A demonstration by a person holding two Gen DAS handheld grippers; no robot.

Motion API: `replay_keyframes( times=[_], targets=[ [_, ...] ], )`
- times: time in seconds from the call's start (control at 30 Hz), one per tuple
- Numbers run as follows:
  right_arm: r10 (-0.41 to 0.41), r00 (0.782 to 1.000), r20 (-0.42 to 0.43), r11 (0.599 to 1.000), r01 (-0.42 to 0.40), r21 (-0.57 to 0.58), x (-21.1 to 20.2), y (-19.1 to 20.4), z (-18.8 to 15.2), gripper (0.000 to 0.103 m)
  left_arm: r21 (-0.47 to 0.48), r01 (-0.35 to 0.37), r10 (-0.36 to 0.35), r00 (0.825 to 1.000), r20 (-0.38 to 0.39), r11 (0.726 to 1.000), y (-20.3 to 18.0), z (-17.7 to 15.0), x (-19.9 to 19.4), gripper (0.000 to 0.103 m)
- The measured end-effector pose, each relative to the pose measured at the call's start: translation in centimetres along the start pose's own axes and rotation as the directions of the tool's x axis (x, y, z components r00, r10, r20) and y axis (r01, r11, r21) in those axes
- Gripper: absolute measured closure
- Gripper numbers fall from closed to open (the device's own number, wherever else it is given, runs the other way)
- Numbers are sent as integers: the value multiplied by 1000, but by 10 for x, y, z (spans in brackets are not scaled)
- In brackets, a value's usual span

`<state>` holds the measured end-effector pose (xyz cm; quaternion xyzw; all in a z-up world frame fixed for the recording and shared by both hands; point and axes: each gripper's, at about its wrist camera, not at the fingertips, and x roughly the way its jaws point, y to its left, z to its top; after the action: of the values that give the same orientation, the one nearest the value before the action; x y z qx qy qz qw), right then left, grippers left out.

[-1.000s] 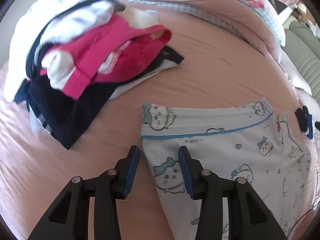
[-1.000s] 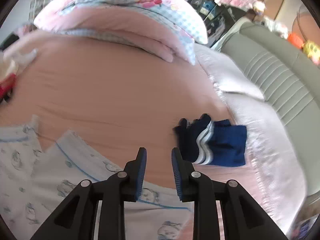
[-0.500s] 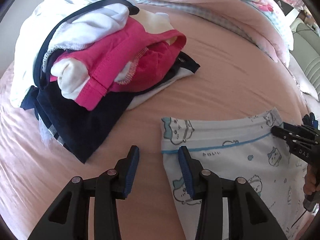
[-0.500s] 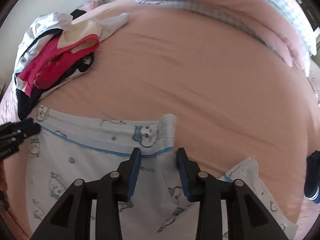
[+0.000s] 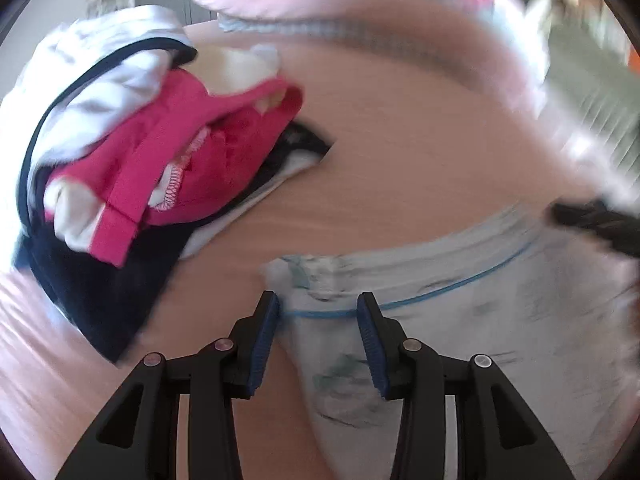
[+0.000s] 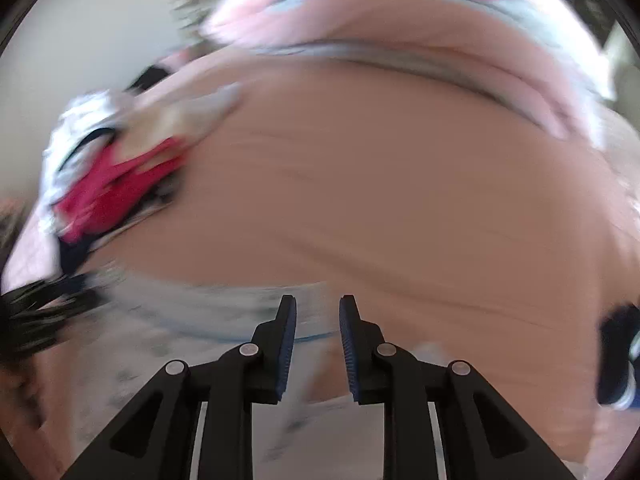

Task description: Fold clothes

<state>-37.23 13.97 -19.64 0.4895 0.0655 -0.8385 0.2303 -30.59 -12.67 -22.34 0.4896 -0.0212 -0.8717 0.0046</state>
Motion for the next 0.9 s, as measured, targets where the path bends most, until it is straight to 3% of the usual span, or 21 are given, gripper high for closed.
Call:
replay_keyframes(
  times=[0.03, 0.1, 0.13, 0.2, 0.27, 0.33, 0.4, 0.5, 0.53, 0.63, 0.7, 0.77, 0.9],
  targets=[
    [-6, 999, -41, 999, 4, -49, 11, 10, 0, 82, 1, -14, 14, 1000, 20, 1000, 2, 2, 0, 61],
    [-122, 989, -83, 985, 111, -130, 38, 19, 2, 82, -62, -77, 80, 996, 45, 995, 14, 8, -6, 61],
    [-145, 986, -88, 984, 134, -120, 48, 14, 6, 82, -67, -59, 63, 996, 63, 996, 16, 10, -11, 62],
    [-106, 992, -69, 994, 105, -14, 50, -1, 17, 82, -72, -15, 22, 995, 99, 997, 16, 12, -20, 62],
    [-120, 993, -22, 992, 121, 40, 34, -5, 26, 80, -19, 113, -110, 987, 120, 993, 0, 14, -30, 62],
    [-88, 995, 36, 994, 86, 67, 1, -1, 20, 80, 83, 266, -274, 957, 99, 960, -29, 13, -37, 62],
    [-67, 998, 22, 993, 64, 99, -25, 1, 1, 79, 193, 321, -337, 940, 54, 927, -62, 4, -39, 62],
    [-83, 996, -39, 989, 87, 120, -44, -1, -38, 79, 295, 183, -182, 983, -31, 938, -92, -14, -18, 62],
    [-99, 992, -72, 988, 107, 115, -43, -5, -56, 79, 296, 150, -146, 989, -35, 943, -91, -19, -14, 59],
    [-175, 969, -173, 972, 198, 125, -35, -32, -96, 79, 199, 137, -141, 990, 4, 970, -76, -14, -18, 59],
    [-148, 977, -155, 961, 179, 209, -42, -50, -113, 79, 148, 150, -156, 987, 34, 978, -72, -5, -19, 59],
    [-129, 982, -135, 952, 161, 262, -49, -56, -113, 79, 135, 212, -216, 976, 18, 968, -75, -4, -17, 59],
    [-168, 982, -91, 974, 180, 139, -46, -37, -87, 79, 204, 292, -300, 954, 6, 934, -101, 3, -33, 59]
  ],
)
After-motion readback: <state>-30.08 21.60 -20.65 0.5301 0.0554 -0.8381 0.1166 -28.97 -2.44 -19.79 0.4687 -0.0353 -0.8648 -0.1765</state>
